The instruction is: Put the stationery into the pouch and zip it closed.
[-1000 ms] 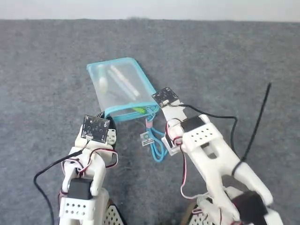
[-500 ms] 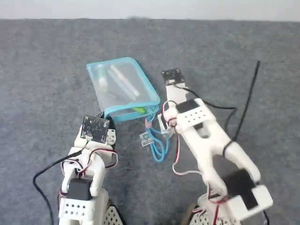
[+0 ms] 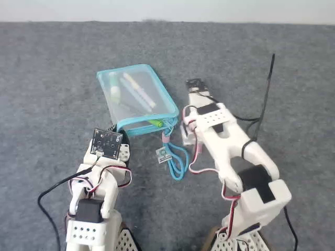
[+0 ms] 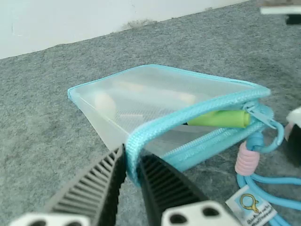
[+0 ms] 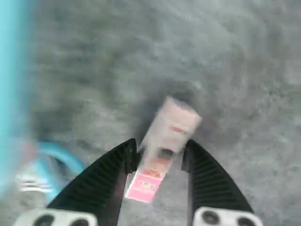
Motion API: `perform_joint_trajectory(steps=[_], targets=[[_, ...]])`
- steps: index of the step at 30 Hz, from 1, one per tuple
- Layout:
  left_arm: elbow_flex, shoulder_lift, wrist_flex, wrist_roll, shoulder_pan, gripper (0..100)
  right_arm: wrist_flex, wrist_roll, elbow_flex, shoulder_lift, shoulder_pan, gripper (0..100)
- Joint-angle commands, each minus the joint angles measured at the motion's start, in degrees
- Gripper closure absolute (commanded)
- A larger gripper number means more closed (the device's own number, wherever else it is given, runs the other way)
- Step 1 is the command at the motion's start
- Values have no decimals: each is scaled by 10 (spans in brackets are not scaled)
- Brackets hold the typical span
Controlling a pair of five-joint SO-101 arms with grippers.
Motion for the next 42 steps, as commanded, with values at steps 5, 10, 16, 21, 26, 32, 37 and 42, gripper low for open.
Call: perform_joint_trajectory(steps=[5, 10, 16, 21, 26, 32, 37, 42], targets=[[-4, -7, -10, -1, 4, 988, 21, -2, -22, -15, 75, 957], [-4, -7, -10, -1, 2, 988, 65, 59, -60, -15, 145, 957], [-4, -6, -10, -1, 2, 988, 133, 116, -77, -12, 160, 866], [-4, -7, -3, -1, 1, 988, 138, 116, -67, -11, 158, 797], [-4, -8, 0, -1, 1, 988, 138, 116, -33, -13, 156, 797], [-4, -8, -1, -1, 1, 988, 134, 116, 9, -14, 154, 797], [-4, -8, -1, -1, 1, 988, 132, 115, 14, -10, 159, 797], [-4, -8, 0, -1, 1, 988, 132, 115, 14, -10, 159, 797]])
